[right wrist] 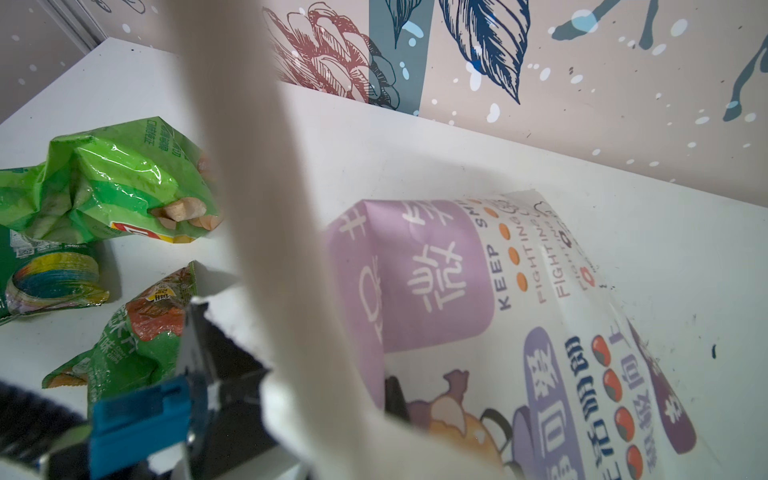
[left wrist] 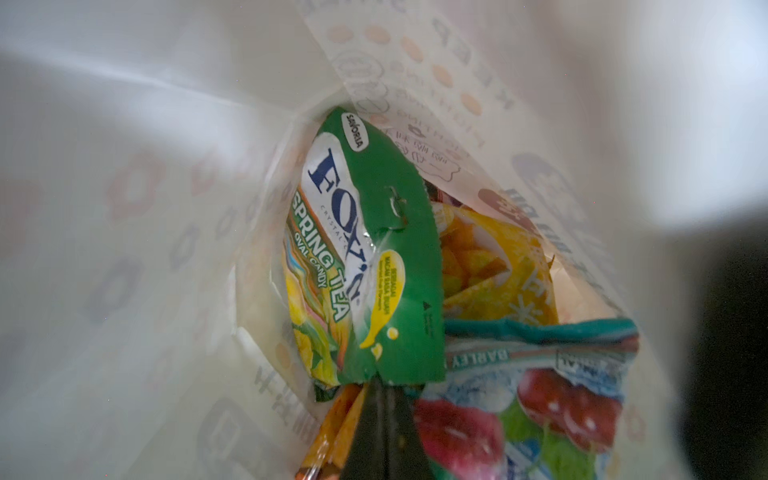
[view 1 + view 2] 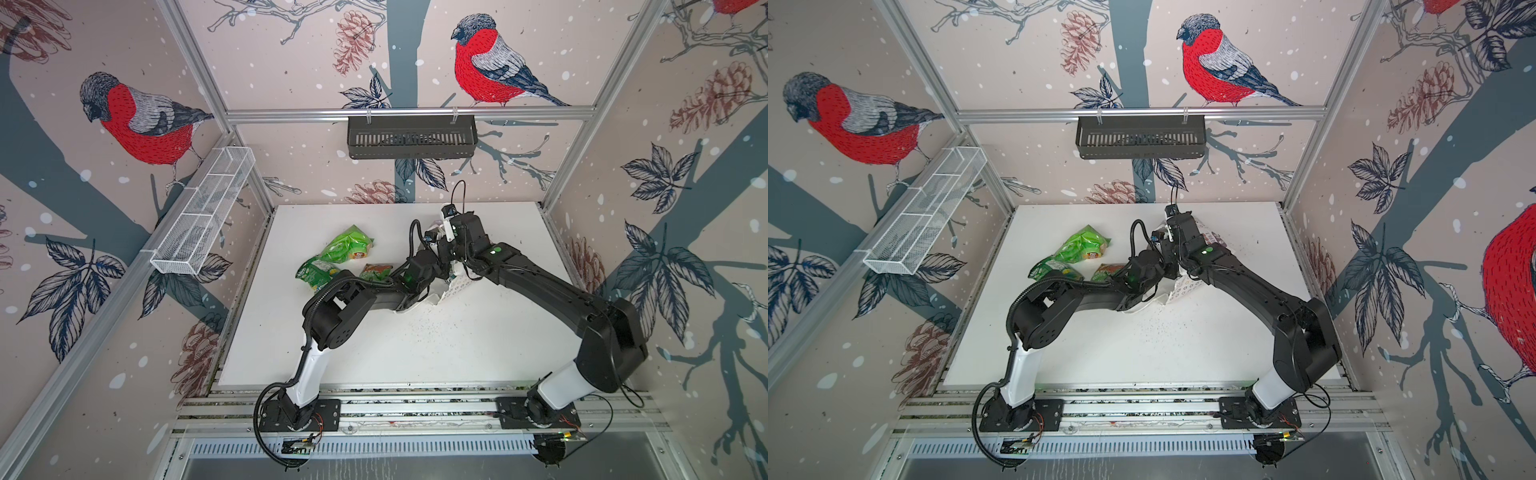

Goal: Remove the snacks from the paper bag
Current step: 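Lower the left gripper into the bag toward the green FOX's Spring Tea packet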

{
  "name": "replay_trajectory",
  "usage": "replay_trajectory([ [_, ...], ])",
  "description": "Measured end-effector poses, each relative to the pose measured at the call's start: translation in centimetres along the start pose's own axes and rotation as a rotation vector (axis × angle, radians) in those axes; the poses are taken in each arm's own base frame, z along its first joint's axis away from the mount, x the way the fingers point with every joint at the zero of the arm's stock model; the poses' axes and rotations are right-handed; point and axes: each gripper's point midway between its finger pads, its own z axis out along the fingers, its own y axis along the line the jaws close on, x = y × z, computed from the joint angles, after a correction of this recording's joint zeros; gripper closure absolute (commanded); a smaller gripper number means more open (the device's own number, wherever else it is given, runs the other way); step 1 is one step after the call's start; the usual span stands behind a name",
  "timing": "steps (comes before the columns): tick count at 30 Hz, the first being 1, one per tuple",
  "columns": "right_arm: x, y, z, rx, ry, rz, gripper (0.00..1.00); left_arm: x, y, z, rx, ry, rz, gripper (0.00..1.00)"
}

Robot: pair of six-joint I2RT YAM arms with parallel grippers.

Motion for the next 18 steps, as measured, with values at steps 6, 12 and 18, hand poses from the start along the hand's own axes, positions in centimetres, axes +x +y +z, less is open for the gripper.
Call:
replay_trajectory([
  [6, 0.1, -0.3, 0.1, 0.006, 0.001, 0.008, 1.0, -0.7, -0.1, -1.7, 0.011, -0.025, -0.008, 1.0],
  [12, 0.0, -0.4, 0.3, 0.007, -0.001, 0.026, 1.0, -1.4, -0.3, -2.7, 0.019, -0.043, -0.013, 1.0],
  [18, 0.0, -0.4, 0.3, 0.003, -0.001, 0.032, 1.0, -1.3, -1.0, -1.9, 0.088, -0.056, -0.011, 0.61],
])
